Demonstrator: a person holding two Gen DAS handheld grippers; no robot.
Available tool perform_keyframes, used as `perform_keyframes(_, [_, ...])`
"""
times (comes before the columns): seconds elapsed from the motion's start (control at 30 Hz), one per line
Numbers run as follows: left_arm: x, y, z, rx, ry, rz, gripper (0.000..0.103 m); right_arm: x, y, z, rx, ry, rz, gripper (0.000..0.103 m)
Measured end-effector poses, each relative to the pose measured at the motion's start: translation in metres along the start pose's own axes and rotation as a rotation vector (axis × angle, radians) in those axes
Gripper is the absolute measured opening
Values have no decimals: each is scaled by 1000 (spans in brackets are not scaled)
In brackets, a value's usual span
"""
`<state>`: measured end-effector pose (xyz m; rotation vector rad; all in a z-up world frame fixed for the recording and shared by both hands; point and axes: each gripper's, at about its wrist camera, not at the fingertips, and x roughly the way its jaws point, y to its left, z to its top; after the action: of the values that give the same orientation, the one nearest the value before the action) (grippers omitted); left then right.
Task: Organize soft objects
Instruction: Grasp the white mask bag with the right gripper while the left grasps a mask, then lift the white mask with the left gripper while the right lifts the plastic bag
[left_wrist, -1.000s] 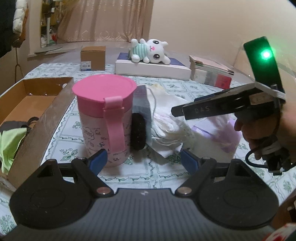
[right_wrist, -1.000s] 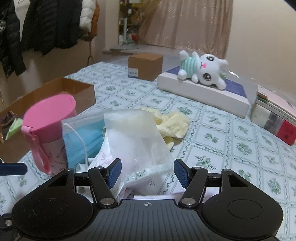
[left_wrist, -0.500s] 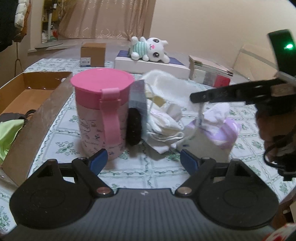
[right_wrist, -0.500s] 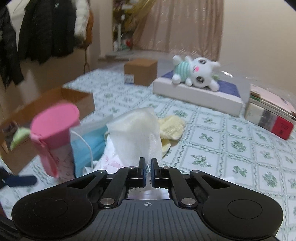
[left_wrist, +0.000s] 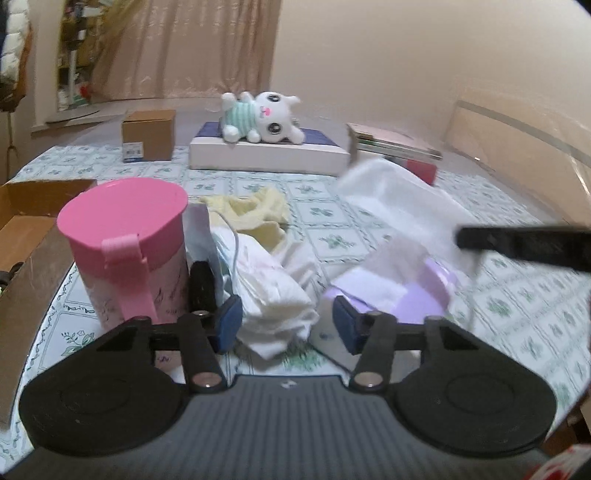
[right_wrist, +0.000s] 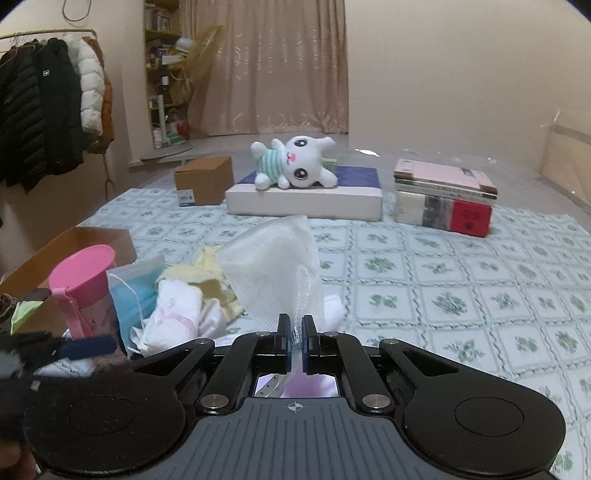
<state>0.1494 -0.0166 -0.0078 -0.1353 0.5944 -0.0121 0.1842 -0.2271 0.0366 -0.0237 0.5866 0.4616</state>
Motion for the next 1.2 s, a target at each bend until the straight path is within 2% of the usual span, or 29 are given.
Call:
perform_keyframes(0.1, [15,0,4,-43,15,46,41,0,-4,-3,12,1,-1,5])
perform_keyframes(0.33, [38,-1,6,-101,38,104,39,3,-7,-9,15,6,9,5])
perform_keyframes(0.47, [41,-2,4,-100,55,132,12,2,-7,-12,23,4,10,5])
perform_keyframes(0.57, [35,1,2,-101,54,123,7,-1,-7,-13,25,6,13,5])
perform_keyframes(0.8, [2,9,-7,-73,78,40,5,-19,-1,-20,41,1,16,5])
perform_keyframes(1.07, [-39,33,-31,19,191,-71,6,-41,16,-31,60,2,23,5])
perform_keyframes(1.2, [-50,42,-43,54,216,-49,10,-45,25,-39,73,13,27,5])
